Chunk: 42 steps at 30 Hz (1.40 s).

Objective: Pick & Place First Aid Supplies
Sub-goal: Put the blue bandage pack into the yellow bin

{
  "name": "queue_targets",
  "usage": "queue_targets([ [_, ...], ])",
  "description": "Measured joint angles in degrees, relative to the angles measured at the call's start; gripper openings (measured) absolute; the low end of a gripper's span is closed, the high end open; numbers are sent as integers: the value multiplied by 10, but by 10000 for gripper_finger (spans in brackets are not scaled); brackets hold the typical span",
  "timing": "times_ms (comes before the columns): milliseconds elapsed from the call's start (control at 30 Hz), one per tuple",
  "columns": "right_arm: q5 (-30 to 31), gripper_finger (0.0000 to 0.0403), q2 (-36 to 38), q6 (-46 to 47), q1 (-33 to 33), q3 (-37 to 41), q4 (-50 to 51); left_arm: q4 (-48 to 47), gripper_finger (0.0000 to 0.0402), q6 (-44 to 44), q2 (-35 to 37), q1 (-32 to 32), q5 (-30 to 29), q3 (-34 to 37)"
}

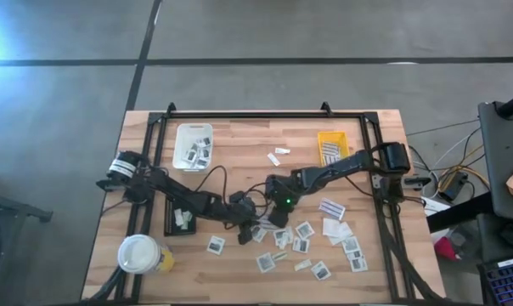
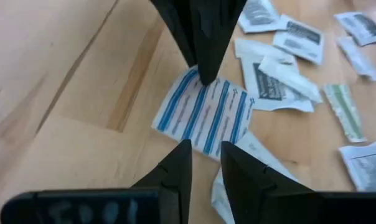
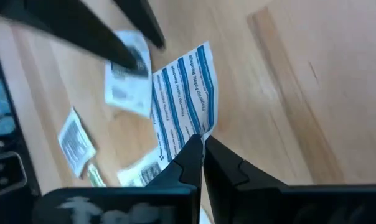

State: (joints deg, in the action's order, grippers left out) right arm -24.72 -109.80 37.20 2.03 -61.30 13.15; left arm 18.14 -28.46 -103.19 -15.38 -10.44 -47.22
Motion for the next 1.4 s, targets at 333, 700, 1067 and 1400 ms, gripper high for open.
queue_targets([
  [333, 82, 8, 63, -47, 38, -1, 84, -2, 83, 4, 49, -2, -1, 0],
  [700, 203, 8, 155, -80, 98, 0, 150, 18, 83, 8, 89, 0, -2, 4],
  [1067, 344, 8, 230, -60, 179, 18, 205, 24, 83, 19, 95, 4, -2, -6],
  [1400, 458, 8, 244, -8, 203, 72, 210, 38, 83, 33, 95, 4, 1, -9],
])
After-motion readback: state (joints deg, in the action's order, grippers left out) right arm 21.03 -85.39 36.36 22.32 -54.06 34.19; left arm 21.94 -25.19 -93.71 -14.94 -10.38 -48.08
